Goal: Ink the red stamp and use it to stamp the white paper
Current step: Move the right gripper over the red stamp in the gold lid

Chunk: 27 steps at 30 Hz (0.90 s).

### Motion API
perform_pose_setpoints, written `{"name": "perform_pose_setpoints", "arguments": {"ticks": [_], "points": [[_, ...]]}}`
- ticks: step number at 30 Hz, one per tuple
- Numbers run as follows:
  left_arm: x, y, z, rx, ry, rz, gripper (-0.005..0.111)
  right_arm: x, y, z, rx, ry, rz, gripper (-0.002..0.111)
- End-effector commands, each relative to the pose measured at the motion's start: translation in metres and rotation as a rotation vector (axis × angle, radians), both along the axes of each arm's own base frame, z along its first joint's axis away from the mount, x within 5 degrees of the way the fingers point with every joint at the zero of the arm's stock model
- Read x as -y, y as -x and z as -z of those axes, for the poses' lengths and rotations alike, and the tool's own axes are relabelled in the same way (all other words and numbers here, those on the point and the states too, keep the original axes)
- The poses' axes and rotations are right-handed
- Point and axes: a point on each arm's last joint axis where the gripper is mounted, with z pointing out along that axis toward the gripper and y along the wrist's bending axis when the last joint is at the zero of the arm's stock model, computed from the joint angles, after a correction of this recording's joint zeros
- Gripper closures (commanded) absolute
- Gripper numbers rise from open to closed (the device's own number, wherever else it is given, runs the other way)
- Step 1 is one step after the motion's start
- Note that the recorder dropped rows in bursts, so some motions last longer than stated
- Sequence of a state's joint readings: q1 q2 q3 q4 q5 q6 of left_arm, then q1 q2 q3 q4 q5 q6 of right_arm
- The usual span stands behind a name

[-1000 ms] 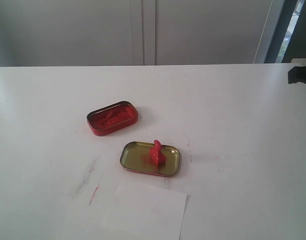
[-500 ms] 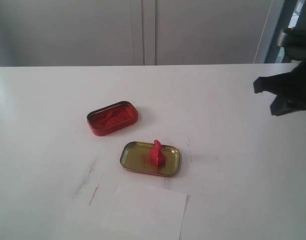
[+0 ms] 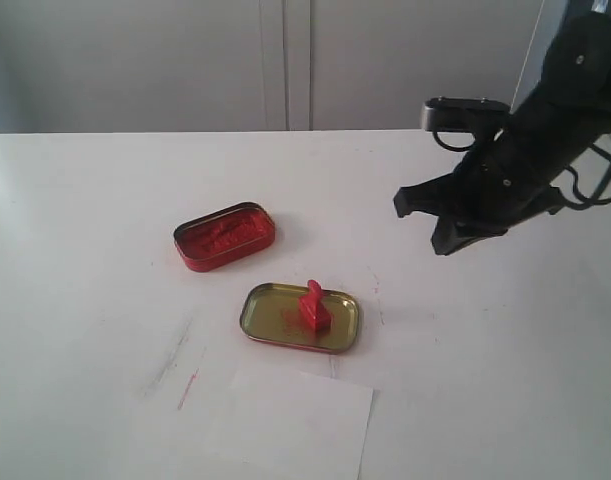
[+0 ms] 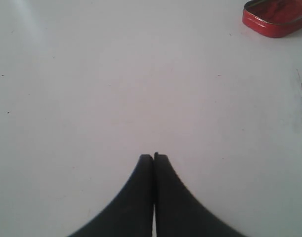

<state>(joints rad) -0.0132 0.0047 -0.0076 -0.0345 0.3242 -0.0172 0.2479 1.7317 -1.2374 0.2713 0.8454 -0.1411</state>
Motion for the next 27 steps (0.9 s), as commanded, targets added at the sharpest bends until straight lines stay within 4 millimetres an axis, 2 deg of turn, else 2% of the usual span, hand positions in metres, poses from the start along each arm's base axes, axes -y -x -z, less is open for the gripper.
{"name": "perform_pose_setpoints", "arguments": {"ticks": [1, 12, 21, 27], "points": [[0.0, 0.001, 0.003, -0.012, 0.005, -0.003, 0.107, -0.024, -0.008, -0.003, -0.001, -0.006, -0.071, 0.108], [0.0, 0.001, 0.003, -0.012, 0.005, -0.003, 0.107, -0.069, -0.014, -0.001, -0.015, 0.0, -0.191, 0.108], [0.0, 0.001, 0.003, -0.012, 0.005, -0.003, 0.107, -0.095, -0.019, 0.005, -0.066, 0.033, -0.274, 0.108], [0.0, 0.001, 0.003, -0.012, 0.005, -0.003, 0.107, -0.109, -0.023, 0.006, -0.039, 0.099, -0.332, 0.108]]}}
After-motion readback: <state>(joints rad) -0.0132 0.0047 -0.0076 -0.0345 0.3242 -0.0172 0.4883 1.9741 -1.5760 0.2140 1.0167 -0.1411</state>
